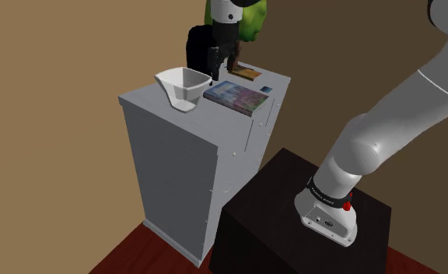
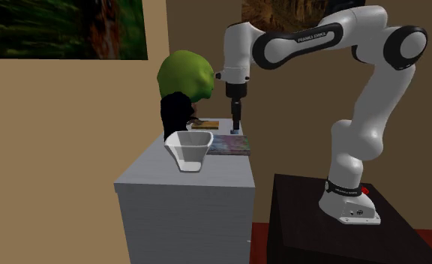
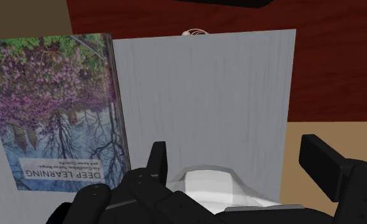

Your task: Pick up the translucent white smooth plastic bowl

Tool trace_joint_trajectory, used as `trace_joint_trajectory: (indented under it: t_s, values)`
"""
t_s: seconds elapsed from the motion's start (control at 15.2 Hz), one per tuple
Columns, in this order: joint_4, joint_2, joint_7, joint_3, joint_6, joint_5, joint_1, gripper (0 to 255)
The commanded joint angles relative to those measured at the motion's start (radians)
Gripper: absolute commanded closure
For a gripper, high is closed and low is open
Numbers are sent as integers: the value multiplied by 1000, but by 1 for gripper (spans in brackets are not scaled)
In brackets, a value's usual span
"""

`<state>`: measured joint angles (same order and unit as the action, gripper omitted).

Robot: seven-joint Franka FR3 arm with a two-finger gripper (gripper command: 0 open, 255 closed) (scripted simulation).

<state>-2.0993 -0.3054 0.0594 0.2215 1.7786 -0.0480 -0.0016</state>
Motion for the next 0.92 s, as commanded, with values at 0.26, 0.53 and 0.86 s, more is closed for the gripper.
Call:
trace_joint_trajectory:
  t_s: [0.26,0.53,0.86]
  values:
    - [213,241,91,60,14,-65,14,0]
    - [388,410,145,84,-7,-126,38,0]
    - [478,513,175,90,-5,-164,61,0]
